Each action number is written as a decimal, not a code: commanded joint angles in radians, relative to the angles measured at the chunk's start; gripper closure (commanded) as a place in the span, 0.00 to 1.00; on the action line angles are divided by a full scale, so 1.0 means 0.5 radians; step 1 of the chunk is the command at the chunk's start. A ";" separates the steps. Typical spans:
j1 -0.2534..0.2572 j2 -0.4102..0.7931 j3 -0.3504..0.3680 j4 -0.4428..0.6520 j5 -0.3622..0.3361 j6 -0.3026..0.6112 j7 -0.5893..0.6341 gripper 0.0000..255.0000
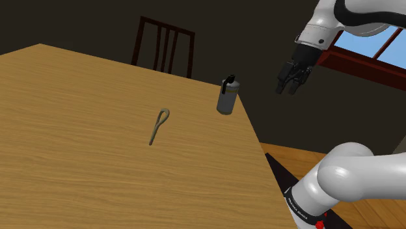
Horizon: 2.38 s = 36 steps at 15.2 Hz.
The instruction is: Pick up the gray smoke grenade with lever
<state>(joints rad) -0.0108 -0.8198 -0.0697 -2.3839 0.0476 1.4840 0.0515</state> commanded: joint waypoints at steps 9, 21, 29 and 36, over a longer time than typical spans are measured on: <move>0.081 0.545 0.378 0.440 0.060 0.018 0.387 0.00; 0.125 0.993 0.623 0.690 0.001 0.121 0.687 0.00; 0.125 0.988 0.624 0.640 0.002 0.165 0.685 1.00; 0.125 0.993 0.623 0.701 0.000 0.109 0.687 1.00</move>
<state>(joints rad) 0.0520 -0.3252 0.2422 -2.0464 0.0485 1.5500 0.3953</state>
